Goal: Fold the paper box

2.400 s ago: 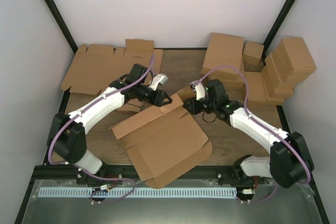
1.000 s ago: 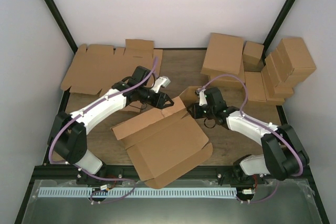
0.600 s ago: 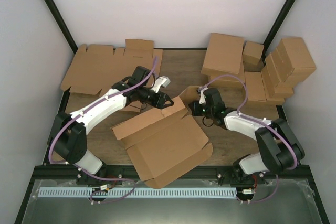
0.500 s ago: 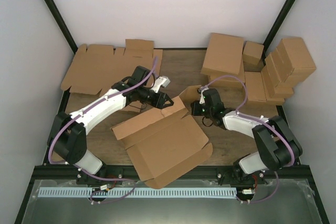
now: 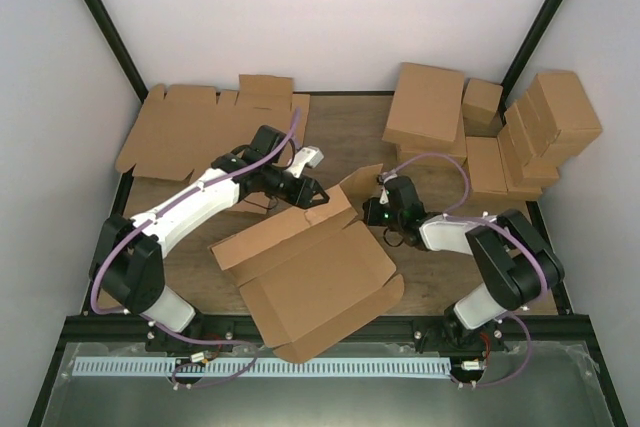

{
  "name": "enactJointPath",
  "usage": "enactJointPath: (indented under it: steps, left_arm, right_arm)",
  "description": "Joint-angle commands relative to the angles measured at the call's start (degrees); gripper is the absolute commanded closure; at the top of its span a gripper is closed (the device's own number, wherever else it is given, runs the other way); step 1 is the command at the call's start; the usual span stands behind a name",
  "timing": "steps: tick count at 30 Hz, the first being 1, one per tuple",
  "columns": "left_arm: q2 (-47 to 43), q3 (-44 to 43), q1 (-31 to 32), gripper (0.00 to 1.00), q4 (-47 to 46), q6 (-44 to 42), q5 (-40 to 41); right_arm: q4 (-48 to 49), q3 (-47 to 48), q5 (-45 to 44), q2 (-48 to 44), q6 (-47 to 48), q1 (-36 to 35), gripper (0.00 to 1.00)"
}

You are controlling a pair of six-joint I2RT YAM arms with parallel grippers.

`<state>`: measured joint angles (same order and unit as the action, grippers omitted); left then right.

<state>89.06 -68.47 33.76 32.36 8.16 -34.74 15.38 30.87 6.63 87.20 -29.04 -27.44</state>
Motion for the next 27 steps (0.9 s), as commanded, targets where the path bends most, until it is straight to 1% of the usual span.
enactJointPath:
  steps: [1, 4, 8, 16, 19, 23, 27]
  left_arm:
    - [-0.86, -0.16, 0.26, 0.61, 4.02, -1.2, 0.82]
    - [-0.9, 0.15, 0.26, 0.61, 3.96, -1.22, 0.69]
    - [-0.91, 0.56, 0.26, 0.61, 3.77, -1.22, 0.58]
    - [-0.82, 0.81, 0.26, 0.61, 3.41, -1.28, 0.57]
    - [-0.86, 0.84, 0.26, 0.61, 3.13, -1.17, 0.43]
    - [-0.84, 1.07, 0.21, 0.61, 2.58, -0.74, -0.94]
    - [-0.62, 0.8, 0.12, 0.61, 2.63, -0.39, -1.01]
  right_arm:
    - [3.69, -0.5, 3.93, 2.4, -0.25, 0.46, 0.99]
    - [4.93, -0.54, 8.51, 2.89, 0.11, 0.45, 0.99]
    - [7.27, -1.58, 15.61, 1.31, 0.67, 0.45, 0.99]
    - [8.88, -2.71, 23.82, -0.71, 2.82, 0.45, 0.99]
    - [8.46, -2.49, 25.82, -0.17, 4.2, 0.33, 0.99]
    - [3.91, 0.22, 25.2, 3.33, 6.0, -0.65, 0.99]
    - [6.13, -0.61, 26.52, 4.04, 5.21, -1.84, 0.99]
